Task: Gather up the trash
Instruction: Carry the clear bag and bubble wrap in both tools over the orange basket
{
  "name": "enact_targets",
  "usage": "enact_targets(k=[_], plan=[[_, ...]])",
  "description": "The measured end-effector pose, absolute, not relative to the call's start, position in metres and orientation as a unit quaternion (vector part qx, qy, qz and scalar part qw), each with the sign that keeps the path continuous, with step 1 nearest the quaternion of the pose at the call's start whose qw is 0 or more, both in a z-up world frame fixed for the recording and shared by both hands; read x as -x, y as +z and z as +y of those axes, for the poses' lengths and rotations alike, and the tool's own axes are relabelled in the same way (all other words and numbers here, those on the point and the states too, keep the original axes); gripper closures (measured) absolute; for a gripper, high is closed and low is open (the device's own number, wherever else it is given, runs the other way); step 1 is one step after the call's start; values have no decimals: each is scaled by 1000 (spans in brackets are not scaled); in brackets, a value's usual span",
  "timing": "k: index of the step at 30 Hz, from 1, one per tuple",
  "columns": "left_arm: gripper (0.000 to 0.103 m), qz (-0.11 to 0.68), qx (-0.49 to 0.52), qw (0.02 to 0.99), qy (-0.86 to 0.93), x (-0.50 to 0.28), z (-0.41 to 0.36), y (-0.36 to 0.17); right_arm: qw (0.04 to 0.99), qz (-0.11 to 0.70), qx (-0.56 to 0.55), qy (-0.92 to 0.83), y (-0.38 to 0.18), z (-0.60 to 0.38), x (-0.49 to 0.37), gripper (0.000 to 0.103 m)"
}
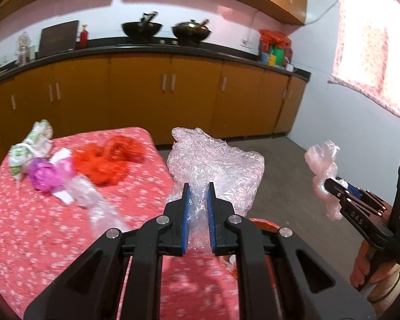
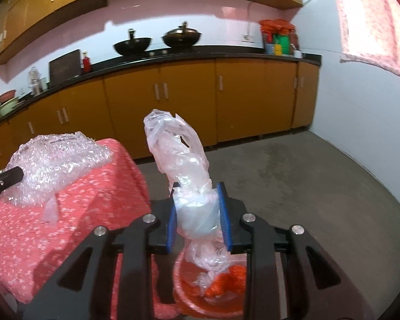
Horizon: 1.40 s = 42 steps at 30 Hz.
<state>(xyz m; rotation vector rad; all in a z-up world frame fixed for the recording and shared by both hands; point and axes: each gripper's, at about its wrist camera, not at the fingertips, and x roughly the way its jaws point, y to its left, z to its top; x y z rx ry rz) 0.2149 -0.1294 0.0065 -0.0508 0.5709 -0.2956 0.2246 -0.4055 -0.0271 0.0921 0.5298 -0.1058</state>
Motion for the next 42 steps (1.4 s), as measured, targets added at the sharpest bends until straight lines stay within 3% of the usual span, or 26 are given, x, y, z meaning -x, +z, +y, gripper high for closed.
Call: enact_targets(k=[16, 42], plan=[[92, 343, -37, 918, -194, -231, -243, -61, 940, 316, -80, -105, -99, -479, -231, 75], [91, 429, -88, 878, -193, -264, -305, -153, 902, 396, -139, -97, -197, -504, -274, 74]])
